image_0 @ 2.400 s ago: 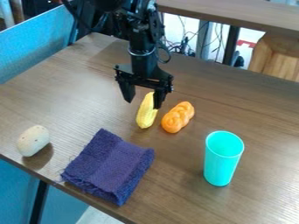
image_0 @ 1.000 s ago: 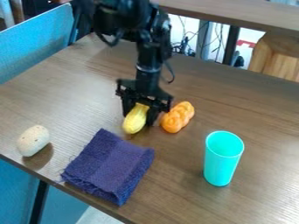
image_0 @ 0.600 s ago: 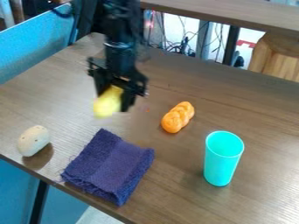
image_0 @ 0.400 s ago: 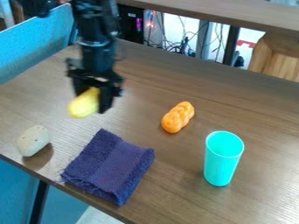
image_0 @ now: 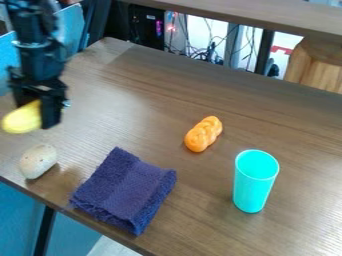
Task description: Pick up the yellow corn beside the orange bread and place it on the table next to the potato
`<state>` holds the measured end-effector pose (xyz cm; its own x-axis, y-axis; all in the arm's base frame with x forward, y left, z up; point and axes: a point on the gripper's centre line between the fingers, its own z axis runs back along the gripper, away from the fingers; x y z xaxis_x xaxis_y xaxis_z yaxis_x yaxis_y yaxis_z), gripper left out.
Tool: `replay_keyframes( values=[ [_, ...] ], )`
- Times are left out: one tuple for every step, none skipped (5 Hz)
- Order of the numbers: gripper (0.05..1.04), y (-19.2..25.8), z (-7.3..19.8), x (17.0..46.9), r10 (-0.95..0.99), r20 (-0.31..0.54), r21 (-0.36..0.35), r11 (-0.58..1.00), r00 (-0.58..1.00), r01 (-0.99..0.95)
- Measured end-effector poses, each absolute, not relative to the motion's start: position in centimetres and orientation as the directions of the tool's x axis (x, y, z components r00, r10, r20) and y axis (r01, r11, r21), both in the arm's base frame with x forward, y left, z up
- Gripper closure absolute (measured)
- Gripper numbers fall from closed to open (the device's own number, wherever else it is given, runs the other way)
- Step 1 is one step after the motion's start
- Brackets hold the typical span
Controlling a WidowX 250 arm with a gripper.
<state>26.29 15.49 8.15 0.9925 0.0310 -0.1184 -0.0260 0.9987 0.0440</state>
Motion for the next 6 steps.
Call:
replay_keyframes(
  values=[
    [0.405,18.5,8.8,25.2,0.063,-0.098,0.044,0.997,0.993,-0.059],
    [0.405,19.9,7.8,24.1,0.082,-0.139,0.071,0.995,0.987,-0.072],
    [0.405,20.4,5.0,23.7,0.088,-0.192,0.067,0.995,0.978,-0.076],
    [0.405,20.6,2.5,24.2,0.095,-0.223,0.05,0.995,0.97,-0.086],
    [0.405,20.2,2.4,26.7,0.071,-0.197,0.068,0.996,0.978,-0.059],
    [0.344,19.2,2.4,28.0,0.057,-0.188,0.071,0.997,0.981,-0.044]
  ],
)
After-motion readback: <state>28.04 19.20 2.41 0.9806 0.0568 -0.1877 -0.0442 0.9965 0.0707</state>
